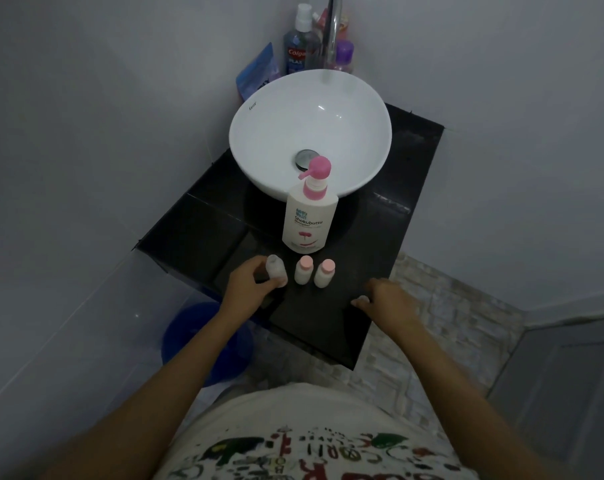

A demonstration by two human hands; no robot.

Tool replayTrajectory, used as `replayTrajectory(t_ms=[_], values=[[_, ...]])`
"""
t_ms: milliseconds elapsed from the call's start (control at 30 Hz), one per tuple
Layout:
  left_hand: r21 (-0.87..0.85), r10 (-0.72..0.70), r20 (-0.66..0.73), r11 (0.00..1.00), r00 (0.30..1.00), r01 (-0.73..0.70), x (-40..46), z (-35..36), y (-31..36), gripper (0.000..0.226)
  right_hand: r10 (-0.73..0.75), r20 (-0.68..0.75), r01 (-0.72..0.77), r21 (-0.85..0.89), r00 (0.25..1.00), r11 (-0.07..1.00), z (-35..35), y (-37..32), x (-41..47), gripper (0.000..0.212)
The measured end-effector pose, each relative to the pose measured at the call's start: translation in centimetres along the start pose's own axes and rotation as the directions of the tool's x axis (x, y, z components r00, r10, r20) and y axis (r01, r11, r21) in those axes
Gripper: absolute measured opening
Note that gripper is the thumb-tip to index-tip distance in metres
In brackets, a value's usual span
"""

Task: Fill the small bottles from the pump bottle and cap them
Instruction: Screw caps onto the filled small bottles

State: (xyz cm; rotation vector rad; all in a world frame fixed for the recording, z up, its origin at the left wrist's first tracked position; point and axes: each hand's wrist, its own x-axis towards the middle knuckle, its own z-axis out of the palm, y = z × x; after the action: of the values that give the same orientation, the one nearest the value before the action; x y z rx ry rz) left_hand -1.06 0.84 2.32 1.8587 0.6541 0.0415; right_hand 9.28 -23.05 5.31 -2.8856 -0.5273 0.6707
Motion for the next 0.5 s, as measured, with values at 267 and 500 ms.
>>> replayTrajectory(t_ms=[267, 500], values=[[-0.205, 0.013, 0.004, 0.979, 1.0, -0.012, -3.9, -1.8, 2.4, 0.035, 0.051, 0.047, -0.053, 0.061, 0.998, 0.997, 1.1, -0.9, 0.3, 0.016], [-0.444, 0.054, -0.036, 0.894, 0.998, -0.065, -6.2, -3.5, 5.1, 0.033, 0.059, -0.014, -0.033, 0.697, 0.998, 0.716, -3.1, -2.9, -1.5, 0.012]])
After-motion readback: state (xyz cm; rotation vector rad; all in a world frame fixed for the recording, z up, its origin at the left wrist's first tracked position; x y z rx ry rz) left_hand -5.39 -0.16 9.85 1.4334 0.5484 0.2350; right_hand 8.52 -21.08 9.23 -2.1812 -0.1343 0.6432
